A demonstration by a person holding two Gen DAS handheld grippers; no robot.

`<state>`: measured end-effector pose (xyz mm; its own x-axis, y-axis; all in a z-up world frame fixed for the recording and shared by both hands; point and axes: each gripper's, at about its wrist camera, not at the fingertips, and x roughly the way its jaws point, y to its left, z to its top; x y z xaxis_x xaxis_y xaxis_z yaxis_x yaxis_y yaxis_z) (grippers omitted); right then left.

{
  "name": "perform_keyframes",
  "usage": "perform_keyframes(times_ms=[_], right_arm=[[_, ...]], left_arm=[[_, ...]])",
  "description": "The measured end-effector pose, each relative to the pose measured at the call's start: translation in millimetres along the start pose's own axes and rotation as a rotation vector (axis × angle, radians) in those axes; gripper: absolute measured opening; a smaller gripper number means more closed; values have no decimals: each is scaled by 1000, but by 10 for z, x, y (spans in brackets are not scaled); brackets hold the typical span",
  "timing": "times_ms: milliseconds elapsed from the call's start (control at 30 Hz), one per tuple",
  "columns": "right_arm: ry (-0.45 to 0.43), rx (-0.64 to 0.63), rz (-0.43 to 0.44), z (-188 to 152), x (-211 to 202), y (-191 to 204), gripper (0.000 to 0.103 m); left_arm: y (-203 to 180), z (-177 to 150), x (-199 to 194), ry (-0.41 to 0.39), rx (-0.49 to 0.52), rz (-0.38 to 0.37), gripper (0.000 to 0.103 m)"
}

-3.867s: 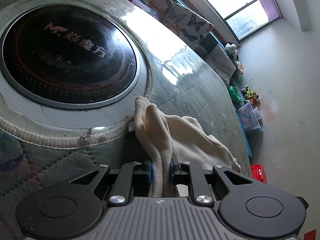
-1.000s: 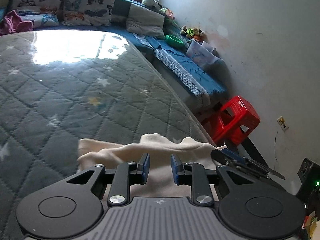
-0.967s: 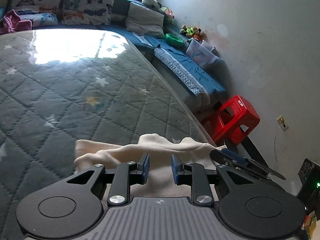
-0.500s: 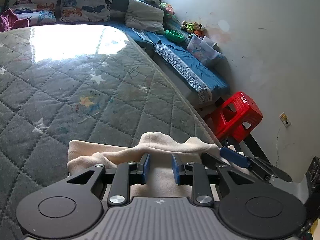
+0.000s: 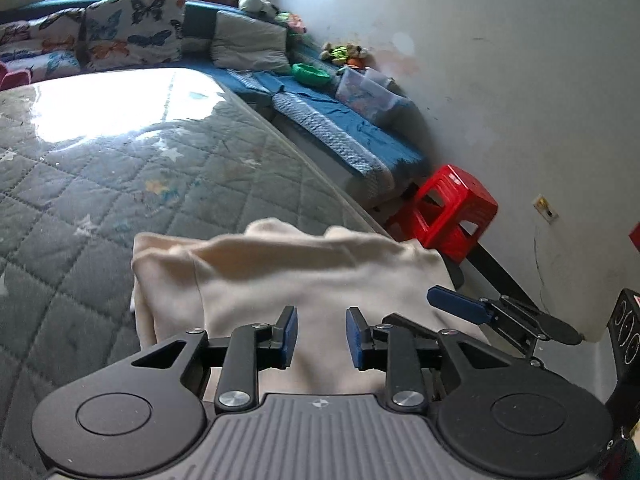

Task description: Fold clothes

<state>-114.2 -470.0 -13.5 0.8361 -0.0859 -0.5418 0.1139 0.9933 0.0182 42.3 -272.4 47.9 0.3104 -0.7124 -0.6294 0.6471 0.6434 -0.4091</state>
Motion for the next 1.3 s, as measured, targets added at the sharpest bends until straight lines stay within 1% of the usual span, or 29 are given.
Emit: perform_keyframes(times_ms=[67,167,300,400,500,567,667,733,800,833,1000,1133,1300], right_arm=[[-6,-38,-11,-80,-98,81,66],[-19,-73,-36,-171,-212,170,68],[-7,-50,-51,-279,-275,215,69],[-14,-48,-60,-291,-331,246,69],[-46,-24,-53,-212,-369,183,69],[-57,-14,-48,-181,-370,183,70],[-47,6,-35,-182,-302,182,71],[-41,8,-29,-190,-274,199,71],[-44,4,-20,-179,-265,233,77],[-47,1,-18,-177,-255,265,83],[-27,-19,-21,-216,-166,376,85],[-32,-34,-26,-227,-197,411,90],[-27,-35,-33,-245,-194,412,95]], left_arm=[[-22,-93,-48,0,17,2,29],[-39,-216,-105,-4,39,9,29],[-61,-335,-143,-21,83,26,31],[-69,-349,-188,-30,86,27,32],[-56,-371,-266,-48,75,21,34],[-44,-391,-296,-50,70,31,34],[-28,-432,-337,-50,58,37,34],[-16,-458,-379,-51,46,43,38],[1,-472,-418,-52,42,47,41],[10,-476,-427,-51,37,47,41],[51,-505,-494,-55,8,45,41],[75,-505,-596,-75,-15,36,42],[150,-483,-555,-73,-48,53,43]])
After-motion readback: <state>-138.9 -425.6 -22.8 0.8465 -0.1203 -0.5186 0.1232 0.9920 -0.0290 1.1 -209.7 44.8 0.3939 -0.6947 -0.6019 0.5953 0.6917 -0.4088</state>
